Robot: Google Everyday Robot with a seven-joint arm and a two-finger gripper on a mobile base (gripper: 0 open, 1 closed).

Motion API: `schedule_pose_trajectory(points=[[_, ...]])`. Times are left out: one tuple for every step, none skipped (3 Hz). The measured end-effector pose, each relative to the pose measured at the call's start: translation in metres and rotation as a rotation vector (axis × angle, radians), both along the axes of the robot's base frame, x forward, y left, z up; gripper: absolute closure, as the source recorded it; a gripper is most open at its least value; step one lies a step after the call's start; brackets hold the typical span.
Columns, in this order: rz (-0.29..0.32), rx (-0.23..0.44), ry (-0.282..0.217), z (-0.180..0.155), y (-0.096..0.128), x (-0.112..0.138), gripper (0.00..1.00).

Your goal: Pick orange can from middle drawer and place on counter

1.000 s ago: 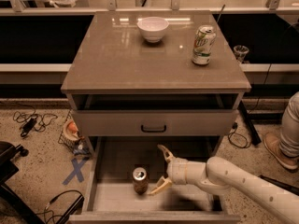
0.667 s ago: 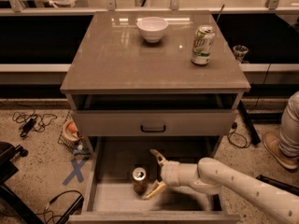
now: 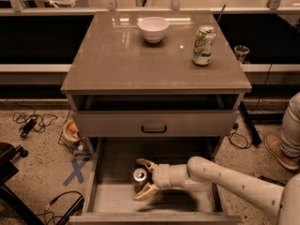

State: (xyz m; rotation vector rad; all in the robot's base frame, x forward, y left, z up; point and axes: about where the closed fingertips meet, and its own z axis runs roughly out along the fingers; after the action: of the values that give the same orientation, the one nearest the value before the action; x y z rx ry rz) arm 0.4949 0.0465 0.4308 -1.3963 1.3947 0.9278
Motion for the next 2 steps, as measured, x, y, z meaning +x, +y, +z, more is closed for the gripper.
schedule_pose_trajectory(points=[[0.006,0.001,0.001,-0.0001,0.0029,-0.001,0.41],[0.009,0.015,0.002,0.0027,0.0055,-0.0025,0.64]])
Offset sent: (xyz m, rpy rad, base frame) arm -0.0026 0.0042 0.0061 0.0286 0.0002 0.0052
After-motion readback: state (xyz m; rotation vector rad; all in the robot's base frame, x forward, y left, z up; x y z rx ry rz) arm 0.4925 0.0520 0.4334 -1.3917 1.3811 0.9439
